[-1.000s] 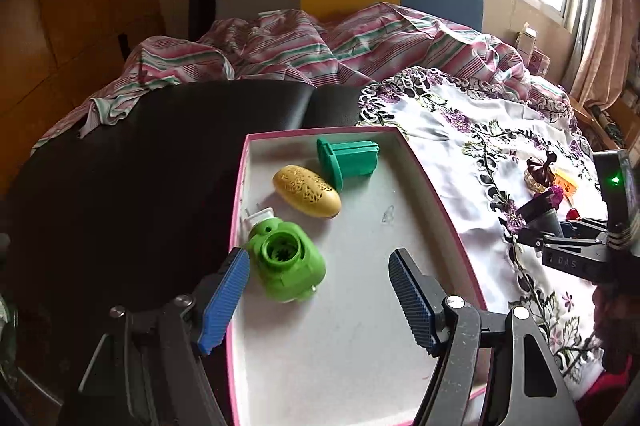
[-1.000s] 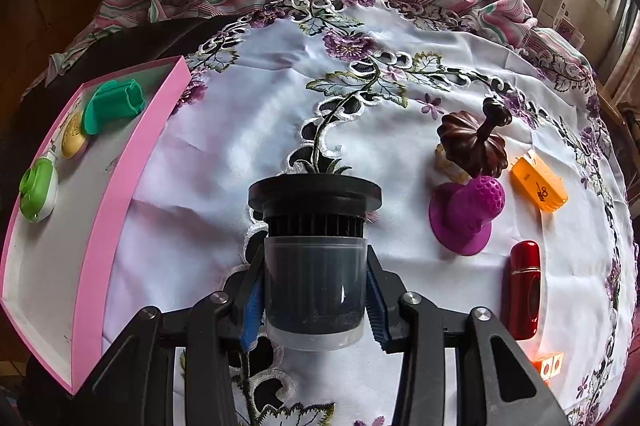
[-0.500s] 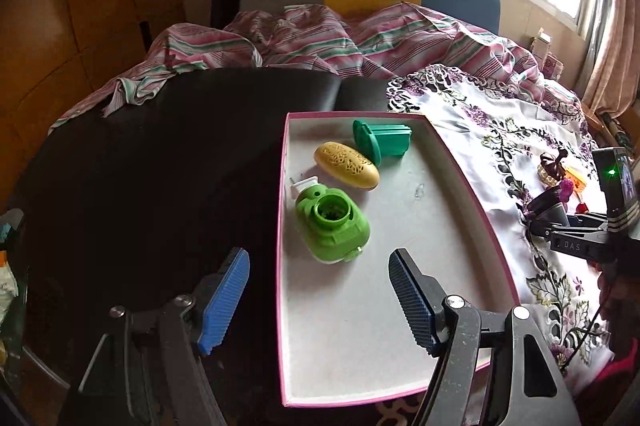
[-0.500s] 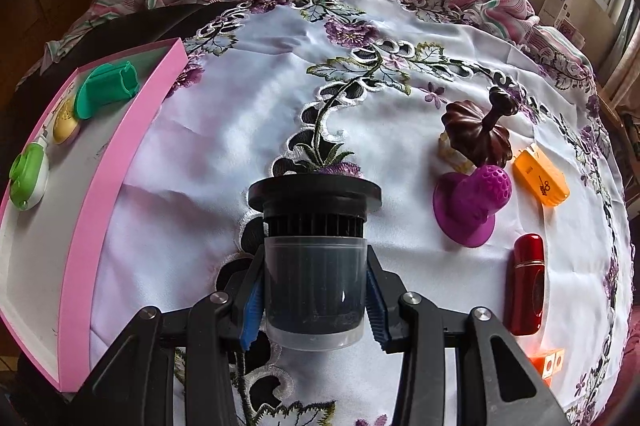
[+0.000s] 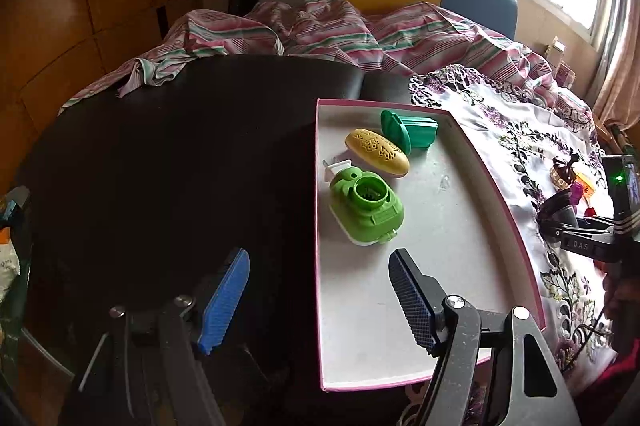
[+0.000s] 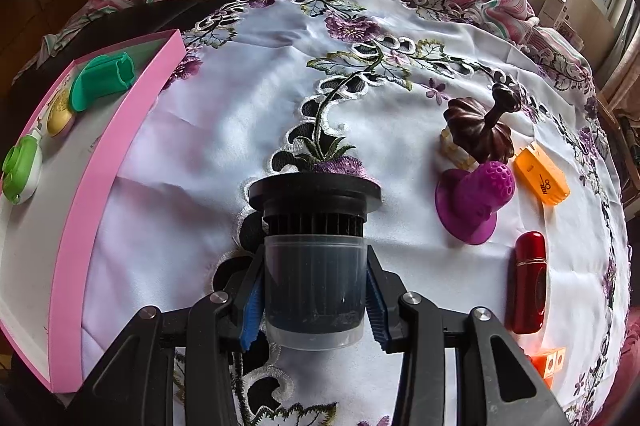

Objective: Organize rigid objects
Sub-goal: 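Withdraw the left tool while the right tool carries the black cup toward the tray, then lower the black cup into the tray and open the right tool, then move both tools back over the toys on the tablecloth, then grasp the red jigsaw puzzle piece with the left tool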

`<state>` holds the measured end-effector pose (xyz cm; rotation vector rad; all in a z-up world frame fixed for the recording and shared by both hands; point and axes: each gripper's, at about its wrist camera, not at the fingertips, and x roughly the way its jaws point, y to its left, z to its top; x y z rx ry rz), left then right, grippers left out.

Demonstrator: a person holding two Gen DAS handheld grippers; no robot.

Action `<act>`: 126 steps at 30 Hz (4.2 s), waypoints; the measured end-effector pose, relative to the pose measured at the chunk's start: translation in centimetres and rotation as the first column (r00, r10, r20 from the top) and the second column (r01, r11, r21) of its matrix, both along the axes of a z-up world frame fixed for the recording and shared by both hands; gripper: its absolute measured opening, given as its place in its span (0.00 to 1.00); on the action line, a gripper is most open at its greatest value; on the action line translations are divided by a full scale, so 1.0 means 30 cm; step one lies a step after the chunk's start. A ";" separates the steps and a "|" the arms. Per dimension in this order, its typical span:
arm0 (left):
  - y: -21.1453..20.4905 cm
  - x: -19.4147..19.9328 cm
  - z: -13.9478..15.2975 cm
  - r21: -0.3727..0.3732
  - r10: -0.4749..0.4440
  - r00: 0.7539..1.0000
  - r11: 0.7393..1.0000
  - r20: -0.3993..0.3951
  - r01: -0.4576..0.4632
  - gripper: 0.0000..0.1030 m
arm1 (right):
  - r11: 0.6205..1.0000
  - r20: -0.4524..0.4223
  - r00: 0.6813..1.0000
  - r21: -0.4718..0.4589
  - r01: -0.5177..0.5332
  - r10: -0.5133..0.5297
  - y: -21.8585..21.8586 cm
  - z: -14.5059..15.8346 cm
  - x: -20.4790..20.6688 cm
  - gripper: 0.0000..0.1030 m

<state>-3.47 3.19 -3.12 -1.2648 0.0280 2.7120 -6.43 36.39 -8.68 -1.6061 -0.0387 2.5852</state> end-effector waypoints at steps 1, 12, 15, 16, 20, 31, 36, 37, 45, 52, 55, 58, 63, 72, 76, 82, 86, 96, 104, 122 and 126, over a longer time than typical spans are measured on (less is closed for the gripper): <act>-0.004 0.000 -0.001 0.002 0.004 1.000 1.000 0.002 -0.004 0.71 | 1.000 0.000 1.000 0.003 -0.001 0.001 0.000 0.000 -0.001 0.41; -0.052 0.004 -0.026 0.008 0.038 0.999 0.999 0.017 -0.038 0.71 | 0.997 -0.060 0.998 -0.082 -0.012 0.007 -0.065 0.114 0.009 0.41; -0.063 0.002 -0.020 0.014 0.047 0.999 0.999 0.010 -0.047 0.71 | 0.989 -0.114 0.991 -0.126 -0.078 0.064 -0.172 0.187 0.003 0.41; -0.067 0.000 -0.019 0.015 0.049 0.999 0.999 0.008 -0.049 0.71 | 0.984 -0.130 0.988 -0.145 -0.105 0.086 -0.210 0.209 -0.006 0.41; -0.084 -0.003 -0.013 0.025 0.055 0.998 0.998 0.009 -0.055 0.71 | 0.959 -0.150 0.974 -0.201 -0.198 0.169 -0.384 0.245 -0.068 0.41; -0.132 -0.019 -0.018 0.051 0.082 0.996 0.995 0.021 -0.083 0.71 | 0.970 0.006 0.995 -0.224 -0.098 0.102 -0.535 0.073 -0.290 0.42; -0.140 -0.024 -0.022 0.053 0.089 0.996 0.994 0.024 -0.090 0.71 | 0.963 0.007 0.996 -0.256 -0.088 0.092 -0.526 0.046 -0.301 0.43; -0.138 -0.024 -0.022 0.054 0.090 0.996 0.994 0.026 -0.092 0.71 | 0.963 -0.001 0.996 -0.255 -0.090 0.093 -0.521 0.050 -0.296 0.43; -0.125 -0.018 0.001 0.052 0.076 0.997 0.996 0.005 -0.076 0.71 | 0.956 -0.086 0.993 -0.275 -0.100 0.079 -0.469 0.125 -0.210 0.45; -0.096 -0.004 0.025 0.034 0.050 0.999 0.998 -0.017 -0.049 0.72 | 0.961 -0.135 0.988 -0.255 -0.103 0.070 -0.415 0.188 -0.139 0.45; -0.081 0.001 0.032 0.027 0.038 0.999 0.999 -0.021 -0.038 0.73 | 0.965 -0.151 0.987 -0.244 -0.097 0.061 -0.386 0.205 -0.110 0.45; -0.064 0.007 0.037 0.018 0.025 0.999 1.000 -0.025 -0.025 0.73 | 0.967 -0.165 0.985 -0.239 -0.092 0.053 -0.357 0.218 -0.083 0.45; -0.031 0.008 0.041 0.005 -0.003 1.000 1.000 -0.025 0.004 0.73 | 0.972 -0.179 0.983 -0.223 -0.072 0.032 -0.298 0.231 -0.042 0.45; 0.075 0.004 0.072 -0.014 -0.086 0.995 0.996 -0.047 0.086 0.73 | 0.981 -0.187 0.980 -0.194 0.032 -0.069 -0.097 0.250 0.021 0.45; 0.149 -0.004 0.085 -0.028 -0.137 0.989 0.990 -0.055 0.136 0.73 | 0.978 -0.186 0.972 -0.177 0.113 -0.146 0.032 0.259 0.055 0.45; 0.256 -0.007 0.100 -0.014 -0.210 0.977 0.978 -0.049 0.209 0.73 | 0.949 -0.200 0.933 -0.167 0.267 -0.298 0.252 0.272 0.125 0.45; 0.332 -0.012 0.108 -0.004 -0.269 0.962 0.963 -0.043 0.269 0.73 | 0.893 -0.207 0.872 -0.191 0.409 -0.443 0.417 0.262 0.199 0.45; 0.635 -0.009 0.084 0.007 -0.468 0.884 0.884 0.002 0.468 0.72 | 0.642 -0.140 0.643 -0.375 0.669 -0.753 0.708 0.204 0.393 0.45; 0.830 0.032 0.002 0.011 -0.560 0.826 0.828 0.070 0.561 0.72 | 0.680 -0.010 0.728 -0.367 0.635 -0.686 0.673 0.130 0.346 0.45; 1.277 0.105 -0.133 0.165 -0.780 0.602 0.625 0.171 0.763 0.56 | 0.558 -0.009 0.610 -0.415 0.718 -0.792 0.756 0.132 0.420 0.45; 1.337 0.093 -0.165 0.170 -0.776 0.601 0.629 0.192 0.759 0.59 | 0.549 -0.008 0.605 -0.431 0.716 -0.796 0.762 0.132 0.427 0.45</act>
